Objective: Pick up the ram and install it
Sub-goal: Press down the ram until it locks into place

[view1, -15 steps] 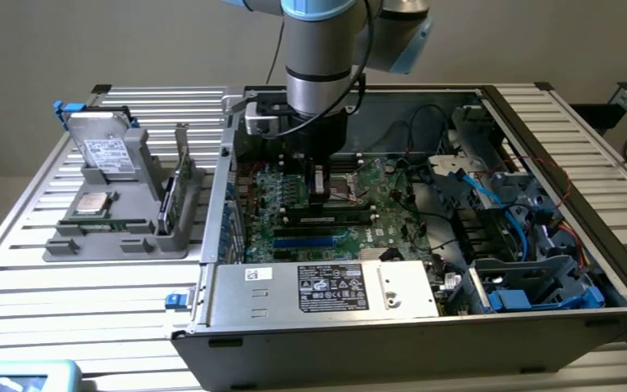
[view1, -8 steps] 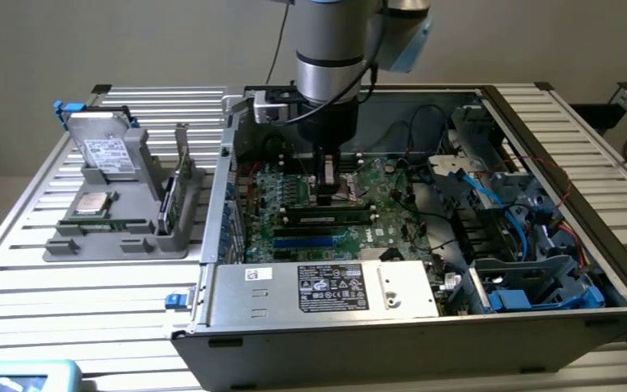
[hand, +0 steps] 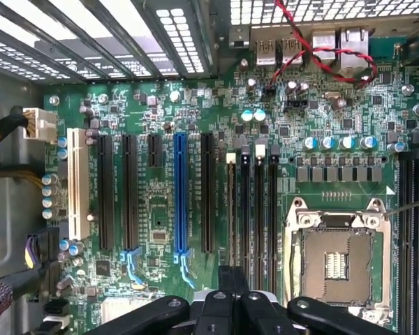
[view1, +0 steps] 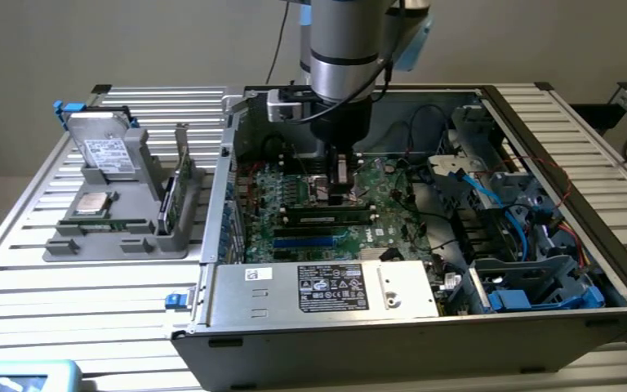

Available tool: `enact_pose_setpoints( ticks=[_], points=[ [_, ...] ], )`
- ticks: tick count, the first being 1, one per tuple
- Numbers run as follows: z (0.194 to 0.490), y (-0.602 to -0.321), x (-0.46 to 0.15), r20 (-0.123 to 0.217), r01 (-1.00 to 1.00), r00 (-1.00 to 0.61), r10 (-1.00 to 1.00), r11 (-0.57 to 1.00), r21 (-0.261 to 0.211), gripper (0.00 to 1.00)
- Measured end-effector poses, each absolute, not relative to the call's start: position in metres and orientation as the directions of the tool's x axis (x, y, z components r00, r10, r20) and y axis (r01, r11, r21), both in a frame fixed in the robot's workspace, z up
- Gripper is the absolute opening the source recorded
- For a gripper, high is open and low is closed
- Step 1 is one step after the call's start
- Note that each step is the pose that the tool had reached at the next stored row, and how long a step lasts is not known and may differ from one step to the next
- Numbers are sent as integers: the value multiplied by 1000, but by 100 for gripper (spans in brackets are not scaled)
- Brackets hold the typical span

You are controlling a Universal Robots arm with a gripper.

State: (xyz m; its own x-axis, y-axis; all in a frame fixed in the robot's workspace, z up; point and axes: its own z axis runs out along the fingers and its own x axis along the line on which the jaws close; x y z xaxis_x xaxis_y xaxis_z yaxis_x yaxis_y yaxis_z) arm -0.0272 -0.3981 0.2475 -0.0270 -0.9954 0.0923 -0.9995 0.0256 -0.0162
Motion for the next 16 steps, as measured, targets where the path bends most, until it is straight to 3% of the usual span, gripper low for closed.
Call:
enact_pose_setpoints(
  ticks=[16],
  points=[
    [248,-399,-26,91,-996,-92,-992,93,6,11]
  ],
)
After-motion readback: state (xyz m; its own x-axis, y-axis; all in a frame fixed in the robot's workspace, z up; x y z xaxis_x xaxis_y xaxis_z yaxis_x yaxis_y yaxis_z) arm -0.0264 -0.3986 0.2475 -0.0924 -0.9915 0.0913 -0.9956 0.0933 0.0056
